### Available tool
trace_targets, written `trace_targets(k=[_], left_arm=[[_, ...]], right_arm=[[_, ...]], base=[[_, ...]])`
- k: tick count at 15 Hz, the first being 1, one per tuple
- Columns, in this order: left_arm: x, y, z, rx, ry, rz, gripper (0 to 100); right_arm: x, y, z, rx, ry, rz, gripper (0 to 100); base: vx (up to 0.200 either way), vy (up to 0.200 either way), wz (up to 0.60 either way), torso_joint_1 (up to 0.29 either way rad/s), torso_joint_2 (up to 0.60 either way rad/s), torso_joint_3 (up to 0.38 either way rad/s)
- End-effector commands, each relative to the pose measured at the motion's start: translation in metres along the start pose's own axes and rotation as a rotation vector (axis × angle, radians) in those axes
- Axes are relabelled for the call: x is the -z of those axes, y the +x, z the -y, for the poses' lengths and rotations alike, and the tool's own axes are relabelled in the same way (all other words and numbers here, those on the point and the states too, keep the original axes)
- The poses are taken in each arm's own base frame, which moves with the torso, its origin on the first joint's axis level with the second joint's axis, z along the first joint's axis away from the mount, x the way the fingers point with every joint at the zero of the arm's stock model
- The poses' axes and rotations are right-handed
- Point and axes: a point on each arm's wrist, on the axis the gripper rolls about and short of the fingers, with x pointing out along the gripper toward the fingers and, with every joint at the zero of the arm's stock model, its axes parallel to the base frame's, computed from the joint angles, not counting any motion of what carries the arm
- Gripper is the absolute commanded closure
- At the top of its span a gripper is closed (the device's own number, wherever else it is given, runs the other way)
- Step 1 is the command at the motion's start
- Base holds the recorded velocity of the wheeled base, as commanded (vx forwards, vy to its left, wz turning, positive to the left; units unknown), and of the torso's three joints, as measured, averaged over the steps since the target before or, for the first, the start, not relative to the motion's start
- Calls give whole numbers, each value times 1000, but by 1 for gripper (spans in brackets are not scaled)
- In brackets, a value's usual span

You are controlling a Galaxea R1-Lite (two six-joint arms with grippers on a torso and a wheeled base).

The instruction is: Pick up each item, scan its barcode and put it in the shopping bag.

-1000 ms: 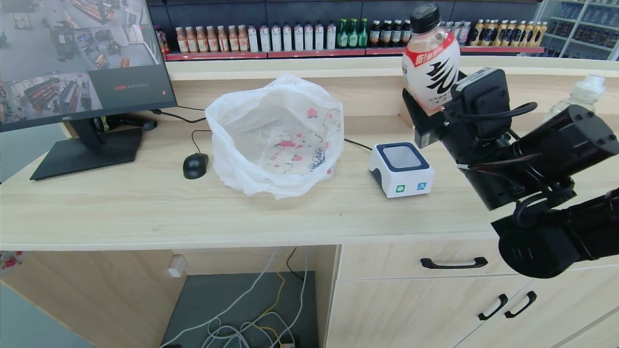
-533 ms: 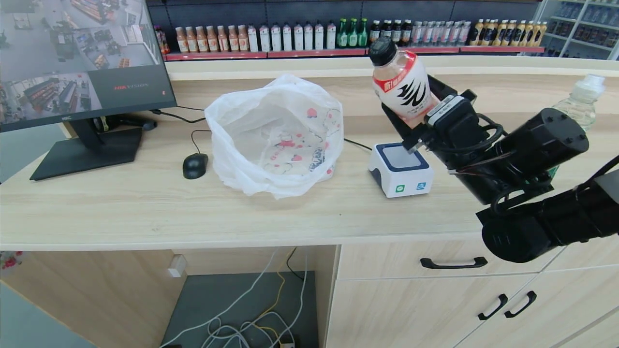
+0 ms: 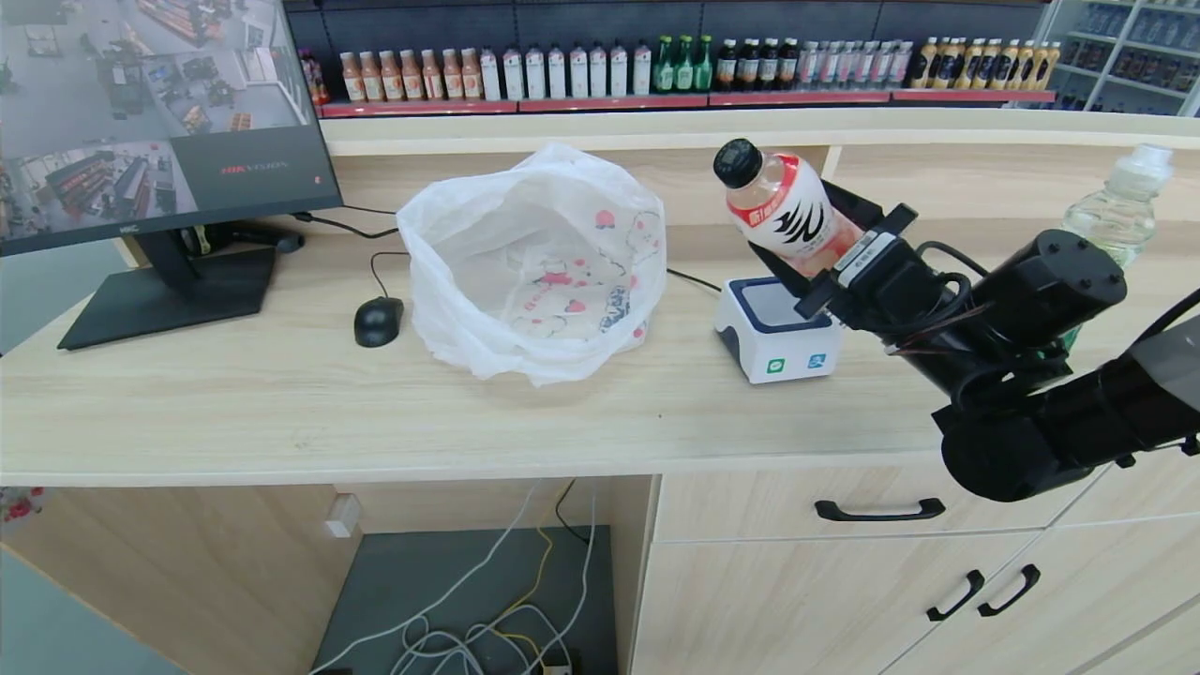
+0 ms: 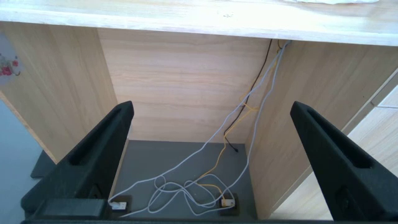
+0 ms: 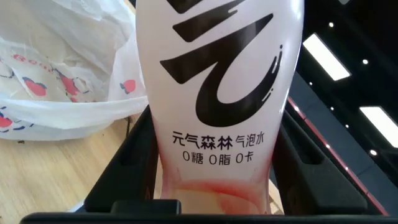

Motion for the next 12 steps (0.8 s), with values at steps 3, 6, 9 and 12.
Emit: trace_targets(k=[3, 6, 9, 12], left_arm=[[0, 0, 0, 0, 0, 0, 0], [0, 0, 0, 0, 0, 0, 0], [0, 0, 0, 0, 0, 0, 0], [0, 0, 0, 0, 0, 0, 0]], right_arm=[[17, -5, -6, -37, -6, -10, 100], [20, -6, -7, -52, -14, -3, 100], [22, -4, -7, -48, -19, 3, 100], [24, -5, -8, -62, -17, 11, 100]], base=[[0, 0, 0, 0, 0, 0], [0, 0, 0, 0, 0, 0], [0, 0, 0, 0, 0, 0], [0, 0, 0, 0, 0, 0]])
